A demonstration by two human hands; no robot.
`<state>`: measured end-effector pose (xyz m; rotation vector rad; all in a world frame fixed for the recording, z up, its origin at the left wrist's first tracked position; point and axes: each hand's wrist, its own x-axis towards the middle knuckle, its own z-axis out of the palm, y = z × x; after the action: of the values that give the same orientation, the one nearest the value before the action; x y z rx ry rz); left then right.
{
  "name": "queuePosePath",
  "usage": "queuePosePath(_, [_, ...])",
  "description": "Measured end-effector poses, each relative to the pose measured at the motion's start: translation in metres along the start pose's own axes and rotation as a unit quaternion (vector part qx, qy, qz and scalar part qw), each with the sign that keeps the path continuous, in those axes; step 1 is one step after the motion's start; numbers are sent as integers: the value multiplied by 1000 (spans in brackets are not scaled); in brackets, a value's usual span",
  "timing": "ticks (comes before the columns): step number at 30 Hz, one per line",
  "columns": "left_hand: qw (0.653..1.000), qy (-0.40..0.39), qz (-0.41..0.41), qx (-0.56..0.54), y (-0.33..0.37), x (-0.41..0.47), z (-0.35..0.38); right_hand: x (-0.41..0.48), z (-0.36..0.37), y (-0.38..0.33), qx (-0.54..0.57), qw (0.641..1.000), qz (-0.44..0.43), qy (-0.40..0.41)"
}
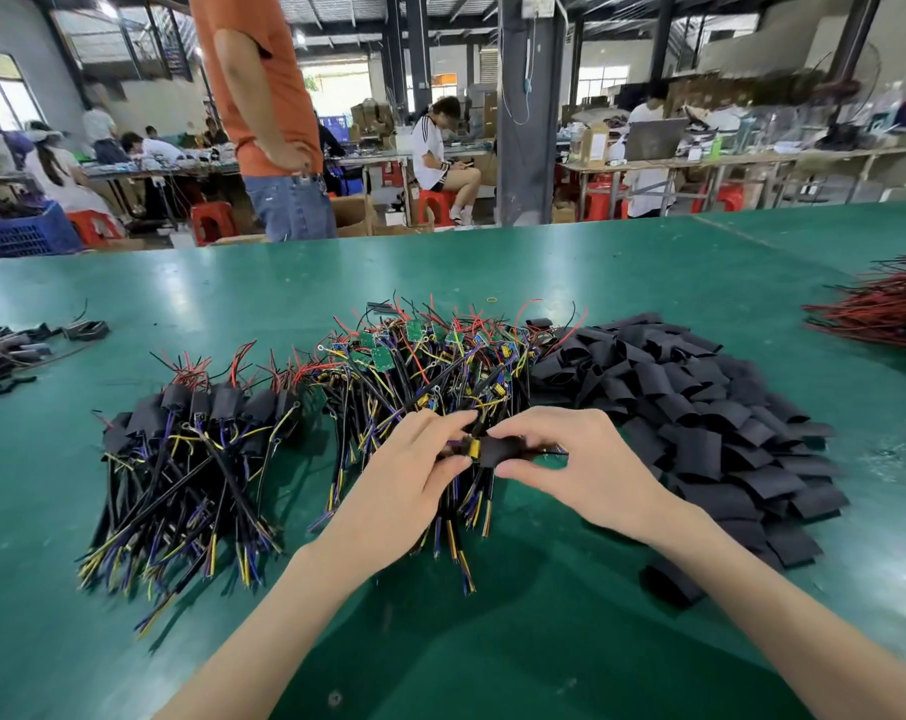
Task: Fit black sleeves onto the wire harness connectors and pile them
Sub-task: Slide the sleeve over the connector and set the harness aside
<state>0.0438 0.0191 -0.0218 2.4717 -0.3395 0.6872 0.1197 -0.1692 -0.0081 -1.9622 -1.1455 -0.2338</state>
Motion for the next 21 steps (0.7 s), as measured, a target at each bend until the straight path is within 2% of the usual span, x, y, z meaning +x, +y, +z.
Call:
queuePosePath(8, [994, 51, -69, -71, -1, 1, 2, -4, 10, -1, -130, 982, -127, 53])
queuePosePath(17, [990, 66, -93, -84, 2, 1, 3, -4, 17, 5, -153, 970, -152, 109])
queuePosePath(21, [990, 60, -99, -80, 1, 0, 6, -6, 24, 5, -104, 979, -112, 137])
